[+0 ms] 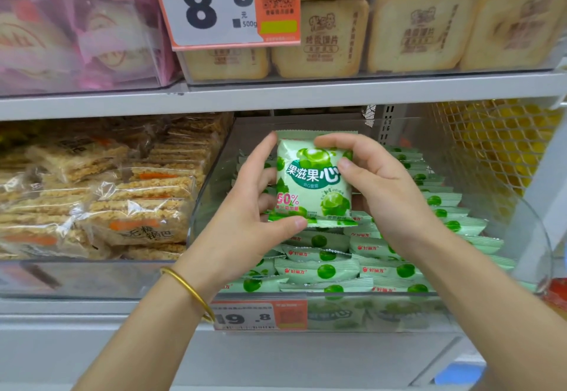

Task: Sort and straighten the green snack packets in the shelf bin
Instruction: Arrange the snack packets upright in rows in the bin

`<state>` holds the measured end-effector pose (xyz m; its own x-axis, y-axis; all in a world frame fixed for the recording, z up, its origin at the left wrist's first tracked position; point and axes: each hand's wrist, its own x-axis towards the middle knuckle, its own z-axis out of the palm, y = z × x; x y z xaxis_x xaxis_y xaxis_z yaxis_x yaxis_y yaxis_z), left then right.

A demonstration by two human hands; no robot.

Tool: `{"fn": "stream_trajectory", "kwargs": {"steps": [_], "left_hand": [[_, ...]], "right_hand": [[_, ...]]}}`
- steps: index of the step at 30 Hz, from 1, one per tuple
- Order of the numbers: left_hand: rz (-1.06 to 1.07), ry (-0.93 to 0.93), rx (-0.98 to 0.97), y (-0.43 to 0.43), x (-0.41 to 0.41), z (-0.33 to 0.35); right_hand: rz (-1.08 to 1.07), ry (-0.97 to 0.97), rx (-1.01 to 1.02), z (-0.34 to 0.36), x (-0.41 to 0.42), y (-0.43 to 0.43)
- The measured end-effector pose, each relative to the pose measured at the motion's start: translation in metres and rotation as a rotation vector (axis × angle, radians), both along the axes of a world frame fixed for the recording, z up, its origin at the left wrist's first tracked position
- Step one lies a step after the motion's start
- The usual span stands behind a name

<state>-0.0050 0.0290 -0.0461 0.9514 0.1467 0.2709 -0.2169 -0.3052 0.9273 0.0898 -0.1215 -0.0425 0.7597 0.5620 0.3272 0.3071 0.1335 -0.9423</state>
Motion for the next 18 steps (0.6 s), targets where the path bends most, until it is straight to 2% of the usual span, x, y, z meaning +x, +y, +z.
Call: {"fn": "stream_trajectory", "kwargs": {"steps": [5,7,10,13,18], "left_hand": [[0.038,0.004,0.098,0.000,0.003,-0.004],[0.120,-0.015,0.298,-0.001,0.003,-0.007],[0.294,-0.176,0.661,-0.002,0.003,-0.009],[0.341,-0.264,0.760,-0.004,0.003,-0.009],[0.340,-0.251,0.992,-0.008,0.002,-0.011]], "right_hand": [[-0.003,-0.011,-0.009,0.000,-0.001,-0.001],[-0.032,-0.054,-0.041,0.000,0.000,-0.002],[-0.058,-0.018,-0.064,-0.001,0.001,-0.002],[-0.051,0.062,-0.044,-0.001,0.000,-0.001],[-0.004,0.190,0.029,-0.001,-0.001,0.002]]}}
